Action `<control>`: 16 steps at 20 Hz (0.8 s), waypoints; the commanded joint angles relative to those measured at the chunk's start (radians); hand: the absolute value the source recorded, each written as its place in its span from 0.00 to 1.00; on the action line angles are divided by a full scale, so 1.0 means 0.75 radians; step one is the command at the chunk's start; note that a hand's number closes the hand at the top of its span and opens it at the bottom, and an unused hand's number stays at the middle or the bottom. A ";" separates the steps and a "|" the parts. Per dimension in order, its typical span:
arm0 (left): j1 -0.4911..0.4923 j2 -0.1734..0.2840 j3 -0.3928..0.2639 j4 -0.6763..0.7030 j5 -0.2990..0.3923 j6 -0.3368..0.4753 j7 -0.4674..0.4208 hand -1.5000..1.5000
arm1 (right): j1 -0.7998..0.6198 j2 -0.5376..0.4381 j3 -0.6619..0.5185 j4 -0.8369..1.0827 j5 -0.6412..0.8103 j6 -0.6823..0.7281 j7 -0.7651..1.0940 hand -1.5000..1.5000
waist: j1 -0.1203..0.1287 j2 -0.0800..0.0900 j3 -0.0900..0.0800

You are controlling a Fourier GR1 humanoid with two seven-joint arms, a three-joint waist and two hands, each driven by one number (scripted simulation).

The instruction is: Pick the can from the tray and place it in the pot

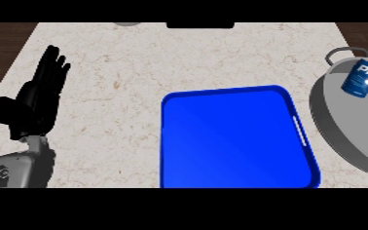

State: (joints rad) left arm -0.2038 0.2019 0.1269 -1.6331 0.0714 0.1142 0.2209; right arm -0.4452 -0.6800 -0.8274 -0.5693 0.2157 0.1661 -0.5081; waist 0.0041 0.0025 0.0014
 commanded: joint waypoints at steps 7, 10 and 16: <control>0.002 -0.033 -0.037 -0.029 -0.046 0.026 0.020 0.50 | 0.215 -0.294 -0.099 0.276 -0.146 0.332 -0.202 0.00 | -0.002 0.001 0.001; 0.030 -0.039 -0.027 0.047 -0.033 -0.015 -0.065 0.50 | 0.141 -0.353 -0.047 0.365 -0.122 0.321 -0.210 0.00 | 0.009 0.004 0.002; 0.074 -0.015 -0.003 -0.040 -0.010 -0.028 -0.022 0.50 | 0.293 -0.448 -0.064 0.434 -0.142 0.447 -0.352 0.00 | 0.010 0.002 0.004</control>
State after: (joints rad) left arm -0.1922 0.1741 0.1135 -1.6436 0.0531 0.1204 0.2205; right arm -0.2729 -0.9715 -0.8714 -0.2878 0.1182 0.4284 -0.6969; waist 0.0085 0.0043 0.0034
